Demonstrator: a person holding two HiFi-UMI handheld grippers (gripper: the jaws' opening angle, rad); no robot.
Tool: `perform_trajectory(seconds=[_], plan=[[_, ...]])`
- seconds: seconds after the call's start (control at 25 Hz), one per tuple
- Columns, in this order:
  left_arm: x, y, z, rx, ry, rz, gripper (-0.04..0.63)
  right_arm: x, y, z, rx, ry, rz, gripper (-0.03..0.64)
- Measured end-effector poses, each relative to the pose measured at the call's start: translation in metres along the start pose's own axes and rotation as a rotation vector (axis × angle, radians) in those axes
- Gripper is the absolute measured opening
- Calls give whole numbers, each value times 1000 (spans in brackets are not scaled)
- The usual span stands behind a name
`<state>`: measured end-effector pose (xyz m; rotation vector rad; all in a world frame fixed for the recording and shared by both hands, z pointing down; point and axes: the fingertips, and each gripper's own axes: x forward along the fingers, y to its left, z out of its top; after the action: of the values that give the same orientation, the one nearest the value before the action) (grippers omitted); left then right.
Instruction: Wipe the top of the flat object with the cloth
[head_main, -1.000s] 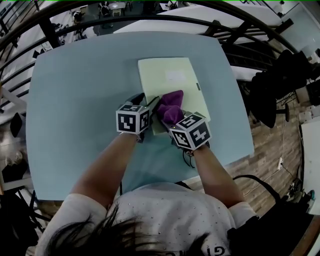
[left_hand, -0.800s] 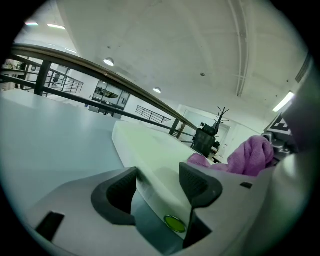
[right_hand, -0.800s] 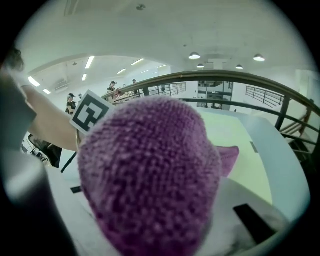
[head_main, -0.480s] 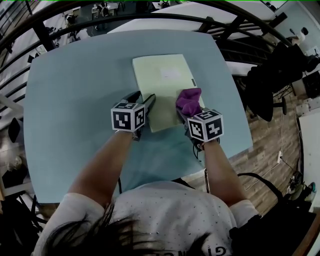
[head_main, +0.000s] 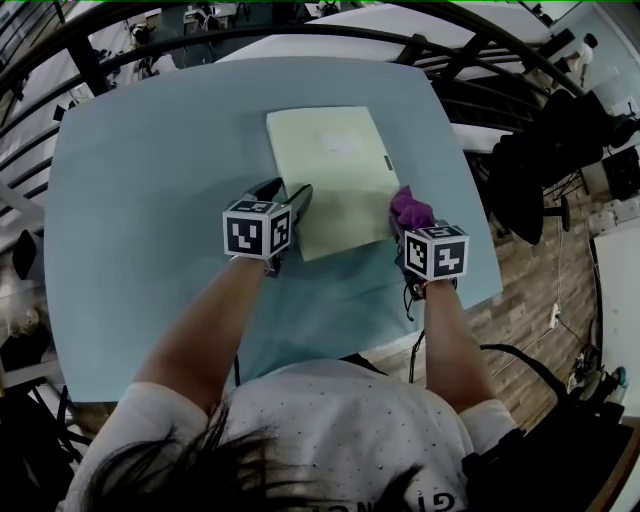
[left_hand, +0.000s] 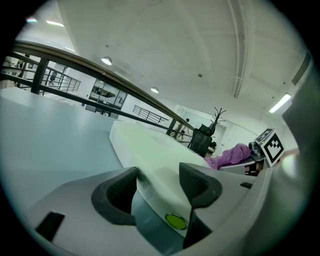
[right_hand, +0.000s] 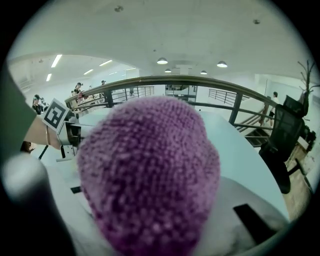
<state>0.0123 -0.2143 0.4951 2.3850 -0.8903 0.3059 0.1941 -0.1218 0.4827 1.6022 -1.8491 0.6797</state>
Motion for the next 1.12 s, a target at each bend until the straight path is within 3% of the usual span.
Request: perform_trajectory(seconds=[0.36,0.44,0.56,0.72,0.84,1.0,1.12], plan=[[-3,0,0,-6,-1,-8,264,-7,-7,12,50,-6,-77,31],[-2,-1,0,4,0,-7,264,-9,26,31,-2,-54,35,31],[-1,-2,0,27,3,-8,262,-13,110,55,-168,-118,311,31],[-1,-3,0,27,4,-15,262,-21,196,49,-338,-102,547,31],[-1,-5,0,40,4,-14,262,-24,221,33,-361,-66,616,34],[-3,-5,-2,59,-4,-5,262,-33,226,23,-284,-66,689,34],[-3,-3,-1,71,-14,3,262,-28,223,11,-264,-53,682,34]])
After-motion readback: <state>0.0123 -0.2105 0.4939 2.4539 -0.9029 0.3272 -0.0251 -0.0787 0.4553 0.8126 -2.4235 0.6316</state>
